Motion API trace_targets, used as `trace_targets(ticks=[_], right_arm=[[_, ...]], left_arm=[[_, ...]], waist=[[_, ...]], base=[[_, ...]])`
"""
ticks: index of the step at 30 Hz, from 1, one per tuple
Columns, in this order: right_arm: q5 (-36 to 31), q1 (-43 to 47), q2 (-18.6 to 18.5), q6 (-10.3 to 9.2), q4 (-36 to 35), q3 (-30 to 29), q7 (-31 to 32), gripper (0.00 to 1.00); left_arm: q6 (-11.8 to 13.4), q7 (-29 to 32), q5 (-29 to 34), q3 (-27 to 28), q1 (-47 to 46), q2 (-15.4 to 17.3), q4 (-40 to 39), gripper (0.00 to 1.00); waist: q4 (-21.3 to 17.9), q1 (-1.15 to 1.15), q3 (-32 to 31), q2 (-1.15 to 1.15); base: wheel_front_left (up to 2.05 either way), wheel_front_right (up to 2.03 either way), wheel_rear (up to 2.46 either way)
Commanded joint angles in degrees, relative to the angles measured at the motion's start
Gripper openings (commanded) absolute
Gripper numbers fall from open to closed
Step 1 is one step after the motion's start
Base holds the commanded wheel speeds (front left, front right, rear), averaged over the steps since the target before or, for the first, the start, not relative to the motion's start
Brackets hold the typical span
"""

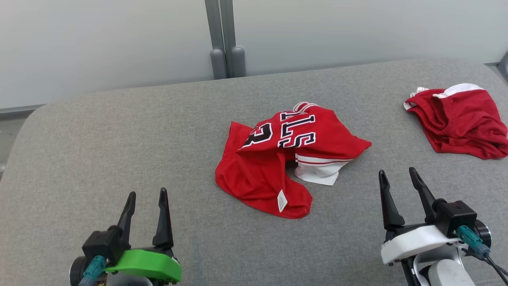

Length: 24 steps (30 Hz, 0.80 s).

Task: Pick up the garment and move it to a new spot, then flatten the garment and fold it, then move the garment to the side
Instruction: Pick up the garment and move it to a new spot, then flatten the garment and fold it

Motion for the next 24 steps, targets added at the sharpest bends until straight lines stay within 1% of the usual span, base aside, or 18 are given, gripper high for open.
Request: trace_targets(ticks=[1,12,19,24], right_arm=[[0.62,0.40,-0.09,-0.07,0.19,0.11,-0.18,1.00],[0.60,-0.59,-0.10,-0.06,1.31,0.60,-0.18,1.00],[0.21,-0.74,-0.10,-0.06,1.73,0.60,-0.18,1.00],[-0.67,-0.80,-0.10,-0.06,2.50,2.29,-0.18,1.00]], left_arm=[[-0.54,-0.01,0.86,0.68,1.11,-0.37,-0.41,1.00],[-3.09,0.00,3.38,4.09,1.96,-2.38,0.10,1.00],[-3.97,0.00,4.63,5.45,2.02,-3.24,0.54,1.00],[-4.44,0.00,5.14,6.38,1.83,-3.62,0.66,1.00]], waist=[[0.10,0.00,0.01,0.00],[0.35,0.00,-0.06,0.00],[0.58,0.00,0.06,0.00],[1.73,0.00,0.62,0.00]], base=[[0.00,0.00,0.00],[0.00,0.00,0.00],[0.00,0.00,0.00],[0.00,0.00,0.00]])
